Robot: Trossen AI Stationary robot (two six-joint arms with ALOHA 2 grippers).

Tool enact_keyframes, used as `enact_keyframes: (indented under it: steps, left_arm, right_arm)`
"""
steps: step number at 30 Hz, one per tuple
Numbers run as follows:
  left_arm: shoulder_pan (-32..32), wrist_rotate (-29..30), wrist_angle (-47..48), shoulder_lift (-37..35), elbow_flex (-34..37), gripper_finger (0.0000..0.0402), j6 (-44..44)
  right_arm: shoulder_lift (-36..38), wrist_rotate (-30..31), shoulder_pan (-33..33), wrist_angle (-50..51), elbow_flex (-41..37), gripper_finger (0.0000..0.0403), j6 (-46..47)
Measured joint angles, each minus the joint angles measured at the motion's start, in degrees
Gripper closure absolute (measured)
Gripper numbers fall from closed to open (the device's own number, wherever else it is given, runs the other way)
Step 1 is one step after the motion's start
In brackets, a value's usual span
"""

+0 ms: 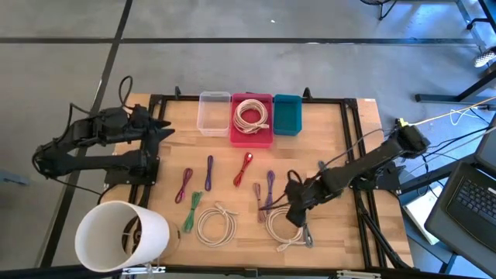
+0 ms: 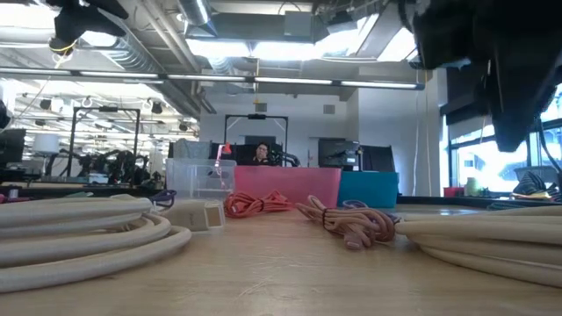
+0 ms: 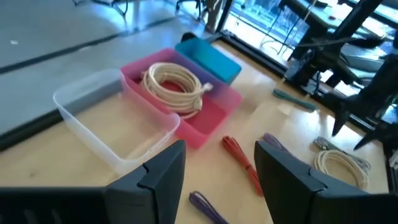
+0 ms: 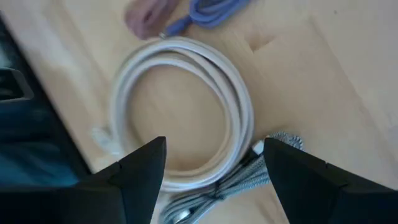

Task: Pick & Place USB Port
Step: Put the white HDMI cable into the pink bin

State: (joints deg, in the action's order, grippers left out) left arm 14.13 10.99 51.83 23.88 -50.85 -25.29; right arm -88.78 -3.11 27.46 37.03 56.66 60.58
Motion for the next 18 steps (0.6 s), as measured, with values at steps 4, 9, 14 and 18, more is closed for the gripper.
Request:
enact_keyframes:
  steps: [4,9,14,18]
  left_arm:
    - [0.00,0.08,-1.52,-0.02,0.00,0.0217,1.57]
    - [0.00,0.71,-1.49,0.00,0.00,0.0217,2.08]
    - [0.00,2.05,-1.47,0.00,0.00,0.0217,2.09]
    - [0.00,2.06,-1.48,0.00,0.00,0.0217,2.09]
  right_arm:
    - [-3.88,-0.13,0.11,-1.34,0.00,0.0130,-3.49]
    - [-7.43,-0.04,0.11,-2.30,0.02,0.0130,-5.75]
    - [-10.74,0.35,0.11,-3.26,0.02,0.0130,-5.75]
    - [-12.86,0.50,0.11,-4.51,0.09,0.0135,-5.49]
